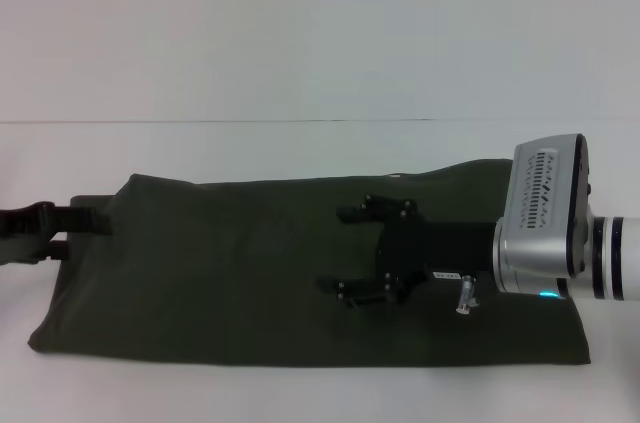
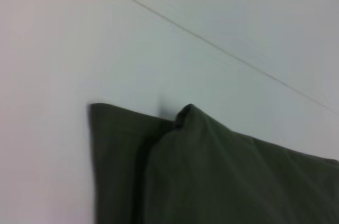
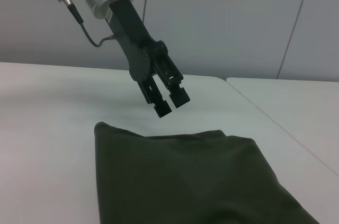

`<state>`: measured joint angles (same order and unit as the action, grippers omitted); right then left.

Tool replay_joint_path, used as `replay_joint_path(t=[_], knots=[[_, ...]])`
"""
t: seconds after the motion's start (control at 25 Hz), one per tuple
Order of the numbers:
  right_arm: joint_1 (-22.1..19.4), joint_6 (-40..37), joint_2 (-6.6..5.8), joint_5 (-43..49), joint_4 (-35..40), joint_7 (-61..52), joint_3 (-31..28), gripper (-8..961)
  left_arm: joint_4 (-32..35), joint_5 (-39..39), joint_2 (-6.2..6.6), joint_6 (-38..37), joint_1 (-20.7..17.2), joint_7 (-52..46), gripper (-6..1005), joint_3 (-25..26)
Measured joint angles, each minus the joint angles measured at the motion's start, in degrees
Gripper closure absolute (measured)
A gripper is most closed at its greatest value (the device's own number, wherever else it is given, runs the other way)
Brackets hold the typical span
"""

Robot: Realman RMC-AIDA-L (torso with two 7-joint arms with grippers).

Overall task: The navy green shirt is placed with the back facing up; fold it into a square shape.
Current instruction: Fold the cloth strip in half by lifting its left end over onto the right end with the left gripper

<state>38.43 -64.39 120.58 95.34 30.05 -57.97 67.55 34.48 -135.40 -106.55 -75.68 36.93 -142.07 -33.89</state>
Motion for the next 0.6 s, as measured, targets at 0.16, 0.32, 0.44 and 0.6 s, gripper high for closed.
replay_joint_path(t=[0.16, 0.32, 0.44, 0.6], knots=[[0.1, 0.1, 0.0, 0.0, -0.3, 0.0, 0.1, 26, -0.5, -2.5, -0.12, 1.8, 0.1, 0.2, 168, -0.3], [0.1, 0.2, 0.0, 0.0, -0.3, -0.2, 0.3, 26, 0.0, -2.7, -0.51, 2.6, 0.0, 2.4, 166, -0.1], [0.1, 0.6, 0.01, -0.1, -0.4, -0.3, 0.5, 26, 0.1, -2.6, -0.59, 3.7, -0.2, 2.6, 165, 0.2], [0.1, 1.0, 0.0, -0.1, -0.5, -0.4, 0.6, 26, -0.2, -3.0, -0.9, 5.4, -0.3, 2.6, 163, 0.0]])
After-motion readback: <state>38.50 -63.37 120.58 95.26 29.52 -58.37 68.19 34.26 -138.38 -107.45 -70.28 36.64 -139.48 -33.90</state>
